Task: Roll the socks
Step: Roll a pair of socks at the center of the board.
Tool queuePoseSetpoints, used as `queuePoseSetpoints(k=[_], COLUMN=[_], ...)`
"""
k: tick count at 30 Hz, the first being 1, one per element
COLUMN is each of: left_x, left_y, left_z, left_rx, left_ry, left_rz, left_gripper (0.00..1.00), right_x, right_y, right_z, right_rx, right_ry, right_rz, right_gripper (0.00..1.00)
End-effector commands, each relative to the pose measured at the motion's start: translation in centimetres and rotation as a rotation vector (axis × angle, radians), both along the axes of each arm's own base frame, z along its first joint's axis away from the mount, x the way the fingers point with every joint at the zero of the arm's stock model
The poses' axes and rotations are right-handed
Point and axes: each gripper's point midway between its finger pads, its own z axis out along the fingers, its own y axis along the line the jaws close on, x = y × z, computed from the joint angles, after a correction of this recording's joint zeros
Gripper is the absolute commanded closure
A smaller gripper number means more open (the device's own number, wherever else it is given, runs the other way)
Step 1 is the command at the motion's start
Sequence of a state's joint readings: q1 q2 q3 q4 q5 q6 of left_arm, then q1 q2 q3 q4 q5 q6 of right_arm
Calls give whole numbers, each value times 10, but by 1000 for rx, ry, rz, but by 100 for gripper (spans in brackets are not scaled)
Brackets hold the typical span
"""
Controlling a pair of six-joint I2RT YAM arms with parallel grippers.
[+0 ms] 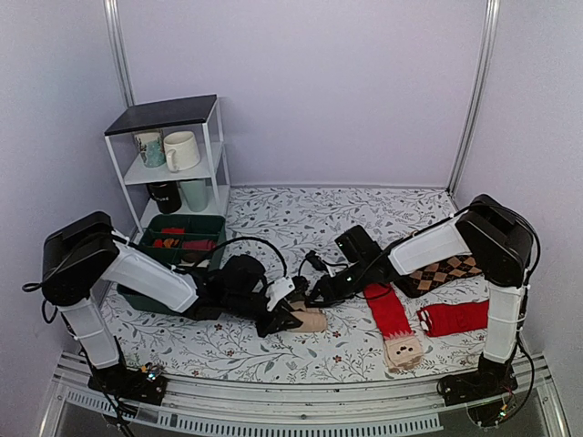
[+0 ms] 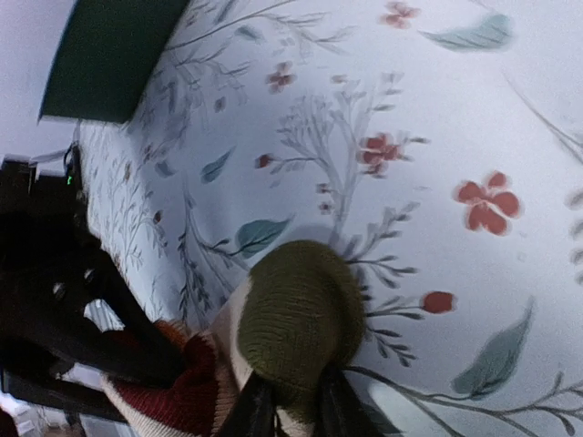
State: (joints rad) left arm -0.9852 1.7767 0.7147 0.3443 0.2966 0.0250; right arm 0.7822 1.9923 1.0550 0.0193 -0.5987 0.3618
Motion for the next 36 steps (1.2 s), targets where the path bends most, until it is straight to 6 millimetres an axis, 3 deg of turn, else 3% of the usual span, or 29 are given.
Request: queuePoseSetpoints(k=[1, 4, 8, 11, 14, 17, 26, 36], left_x=[-30, -37, -44, -45, -45, -47, -50, -46], left_y=[45, 48, 52, 51, 51, 51, 56, 55], left_z=[-72, -80, -84, -84, -87, -90, -102, -100], left_rx=[249, 263, 271, 267, 279, 288, 316, 306], left_ry=[211, 254, 300, 320, 345, 362, 403, 397], left_rz=[13, -2, -11, -9, -7, -11, -4, -1], left_gripper=[100, 100, 100, 100, 100, 100, 100, 100], right_x=[4, 6, 12, 12, -9, -31, -62, -86], right_y=[-6, -14, -30, -49, -46, -39, -16, -11], right_z=[2, 26, 61, 79, 95, 91, 69, 41], right_rx=[16, 28, 38, 44, 143, 206, 270, 214], right_ry=[-46, -119, -264, -383, -428, -418, -373, -280], right_rz=[-8, -28, -84, -129, -28, 101, 297, 305], right_gripper=[73, 55, 42, 35, 35, 36, 36, 38])
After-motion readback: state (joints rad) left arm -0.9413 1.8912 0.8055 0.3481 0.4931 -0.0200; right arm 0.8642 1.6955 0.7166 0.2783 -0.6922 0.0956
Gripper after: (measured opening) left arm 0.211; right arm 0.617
